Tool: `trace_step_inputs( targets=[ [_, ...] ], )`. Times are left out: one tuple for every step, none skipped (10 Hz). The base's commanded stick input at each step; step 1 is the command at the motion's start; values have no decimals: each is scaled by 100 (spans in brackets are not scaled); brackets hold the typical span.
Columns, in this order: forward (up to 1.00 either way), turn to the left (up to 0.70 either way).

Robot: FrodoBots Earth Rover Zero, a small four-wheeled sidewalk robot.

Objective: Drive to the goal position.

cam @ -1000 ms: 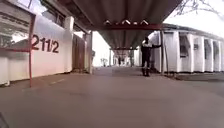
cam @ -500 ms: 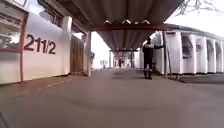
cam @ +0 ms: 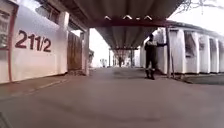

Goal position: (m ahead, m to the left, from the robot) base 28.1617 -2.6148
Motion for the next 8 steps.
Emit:
trace_step_inputs(
  targets=[
    [66, 0],
    [66, 0],
    [66, 0],
    [66, 0],
    [66, 0],
    [66, 0],
    [66, 0],
    [66, 0]
  ],
)
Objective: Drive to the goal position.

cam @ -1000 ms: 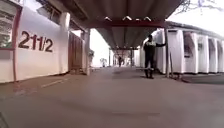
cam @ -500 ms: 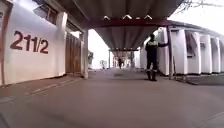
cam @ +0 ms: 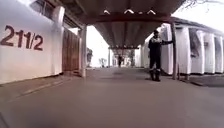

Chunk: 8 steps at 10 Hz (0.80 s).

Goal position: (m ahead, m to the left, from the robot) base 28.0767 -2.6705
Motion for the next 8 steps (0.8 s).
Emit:
trace_step_inputs(
  targets=[
    [66, 0],
    [66, 0],
    [66, 0],
    [66, -31],
    [66, -32],
    [66, -19],
    [66, -6],
    [66, 0]
  ],
)
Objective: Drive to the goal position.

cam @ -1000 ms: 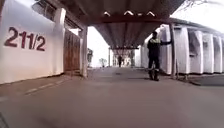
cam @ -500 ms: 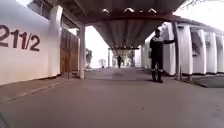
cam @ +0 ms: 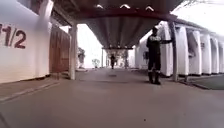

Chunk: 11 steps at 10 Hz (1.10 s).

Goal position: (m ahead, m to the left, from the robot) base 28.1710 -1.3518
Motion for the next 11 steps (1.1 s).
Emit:
trace_step_inputs(
  targets=[
    [66, 0],
    [66, 0],
    [66, 0],
    [66, 0],
    [66, 0],
    [66, 0],
    [66, 0],
    [66, 0],
    [66, 0],
    [66, 0],
    [66, 0]
  ],
)
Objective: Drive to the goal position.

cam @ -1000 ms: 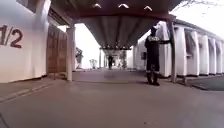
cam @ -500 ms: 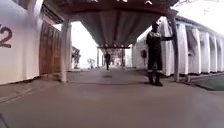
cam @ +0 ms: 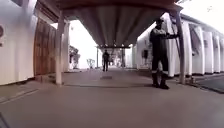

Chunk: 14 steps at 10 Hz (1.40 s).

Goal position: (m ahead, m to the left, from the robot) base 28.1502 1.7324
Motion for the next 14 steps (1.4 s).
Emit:
trace_step_inputs(
  targets=[
    [66, 0],
    [66, 0],
    [66, 0],
    [66, 0],
    [66, 0],
    [66, 0],
    [66, 0],
    [66, 0],
    [66, 0],
    [66, 0],
    [66, 0],
    [66, 0],
    [66, 0],
    [66, 0]
  ],
)
